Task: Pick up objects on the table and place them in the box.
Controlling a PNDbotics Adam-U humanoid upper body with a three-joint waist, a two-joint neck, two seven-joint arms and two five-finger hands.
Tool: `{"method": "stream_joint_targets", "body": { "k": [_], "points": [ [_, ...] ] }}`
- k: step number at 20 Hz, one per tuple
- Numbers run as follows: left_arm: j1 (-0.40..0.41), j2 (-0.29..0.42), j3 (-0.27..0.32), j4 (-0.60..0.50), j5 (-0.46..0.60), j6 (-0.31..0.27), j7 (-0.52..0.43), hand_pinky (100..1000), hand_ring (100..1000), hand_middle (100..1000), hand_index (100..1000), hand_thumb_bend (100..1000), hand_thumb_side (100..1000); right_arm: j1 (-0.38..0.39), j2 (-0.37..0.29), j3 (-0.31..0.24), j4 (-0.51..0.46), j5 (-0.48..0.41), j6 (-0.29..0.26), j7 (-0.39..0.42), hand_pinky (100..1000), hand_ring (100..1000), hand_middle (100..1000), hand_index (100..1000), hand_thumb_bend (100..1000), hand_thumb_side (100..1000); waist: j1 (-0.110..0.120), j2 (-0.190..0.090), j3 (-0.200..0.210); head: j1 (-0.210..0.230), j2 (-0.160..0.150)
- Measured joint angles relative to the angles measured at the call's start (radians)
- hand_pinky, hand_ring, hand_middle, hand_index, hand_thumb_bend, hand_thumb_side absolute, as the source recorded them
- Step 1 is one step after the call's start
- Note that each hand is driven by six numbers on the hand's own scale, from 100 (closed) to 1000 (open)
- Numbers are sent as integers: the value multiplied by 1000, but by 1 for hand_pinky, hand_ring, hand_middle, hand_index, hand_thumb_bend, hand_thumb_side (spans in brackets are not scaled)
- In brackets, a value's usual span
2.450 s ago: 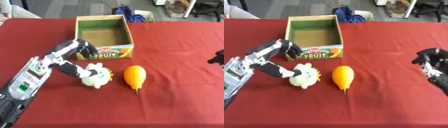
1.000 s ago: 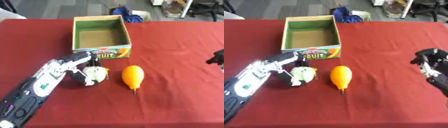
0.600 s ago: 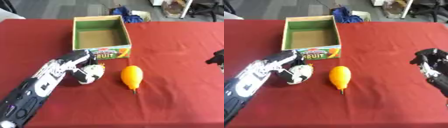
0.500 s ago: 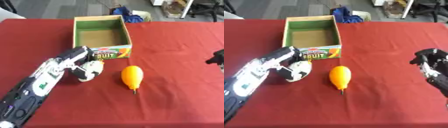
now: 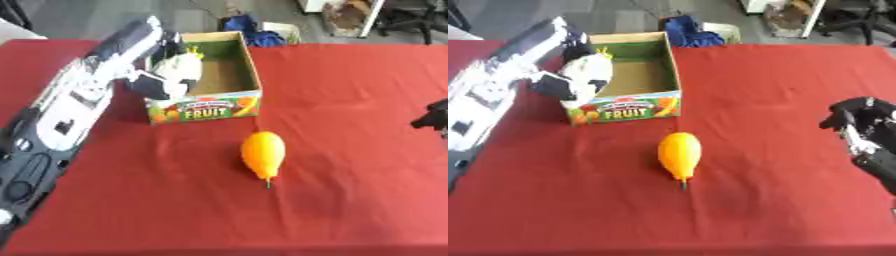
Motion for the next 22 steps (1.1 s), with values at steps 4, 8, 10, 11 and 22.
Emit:
{"method": "stream_joint_targets", "body": {
  "k": [4, 8, 10, 11, 22],
  "points": [
    [-72, -46, 13, 179, -82, -33, 36, 455, 320, 311, 468, 204, 114, -5, 1, 7, 0, -1, -2, 7, 653, 556, 487, 639, 100, 306, -5, 2, -19, 11, -5],
    [-128, -99, 41, 341, -171, -63, 97, 478, 347, 333, 487, 230, 112, -15, 2, 16, 0, -6, -3, 15, 653, 556, 487, 639, 100, 307, -6, 10, -45, 24, -10],
    [-151, -119, 56, 406, -218, -77, 132, 482, 353, 339, 492, 233, 112, -18, 2, 17, 0, -7, -4, 19, 653, 556, 487, 639, 100, 306, -7, 13, -54, 32, -13],
    [-156, -127, 63, 433, -237, -83, 147, 538, 461, 454, 579, 335, 105, -19, 2, 18, 0, -8, -4, 21, 653, 556, 486, 639, 100, 305, -7, 14, -55, 34, -14],
    [-209, -156, 142, 625, -431, -78, 213, 689, 707, 717, 785, 882, 355, -27, 3, 25, 0, -8, -4, 28, 654, 556, 486, 639, 100, 305, -4, 23, -79, 57, -23]
  ]
}}
